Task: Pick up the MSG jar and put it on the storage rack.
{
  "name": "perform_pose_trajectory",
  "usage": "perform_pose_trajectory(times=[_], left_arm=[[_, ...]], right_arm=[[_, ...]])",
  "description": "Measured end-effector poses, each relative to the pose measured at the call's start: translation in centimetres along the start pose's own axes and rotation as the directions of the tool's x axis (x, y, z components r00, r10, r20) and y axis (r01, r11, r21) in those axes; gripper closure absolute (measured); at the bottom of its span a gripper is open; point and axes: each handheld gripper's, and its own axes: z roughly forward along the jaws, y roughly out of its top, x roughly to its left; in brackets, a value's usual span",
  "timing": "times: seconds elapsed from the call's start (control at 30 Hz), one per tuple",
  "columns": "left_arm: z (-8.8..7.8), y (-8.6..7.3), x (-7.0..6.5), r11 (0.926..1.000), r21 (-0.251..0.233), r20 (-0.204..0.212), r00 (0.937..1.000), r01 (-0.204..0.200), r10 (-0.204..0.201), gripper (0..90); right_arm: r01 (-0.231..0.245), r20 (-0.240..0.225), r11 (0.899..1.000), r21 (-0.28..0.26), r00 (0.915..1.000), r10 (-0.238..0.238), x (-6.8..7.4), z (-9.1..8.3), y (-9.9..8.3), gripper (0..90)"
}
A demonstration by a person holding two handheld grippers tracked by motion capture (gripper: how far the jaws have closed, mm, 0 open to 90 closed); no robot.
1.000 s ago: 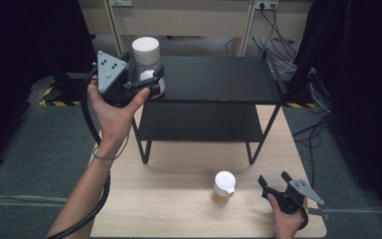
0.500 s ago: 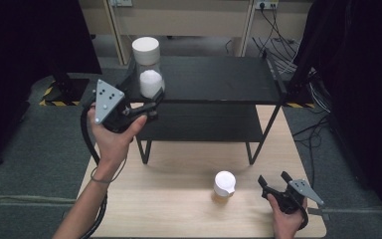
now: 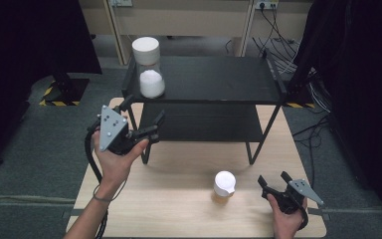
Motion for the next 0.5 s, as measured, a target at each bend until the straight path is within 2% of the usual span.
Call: perform_pose_trajectory(times=[0.23, 0.5], left_arm=[[-1.0, -2.6, -0.3, 0.9999, -0.002, 0.004, 0.9999, 0.011, -0.011, 9.3], [-1.7, -4.3, -0.7, 0.9994, 0.012, 0.004, 0.9995, 0.031, -0.031, 9.4]], right_arm=[[0.001, 0.0, 1.0, 0.001, 1.0, -0.001, 0.0, 0.0, 0.0, 2.7], [0.001, -0.001, 1.0, 0.002, 1.0, -0.001, 0.0, 0.0, 0.0, 2.7]])
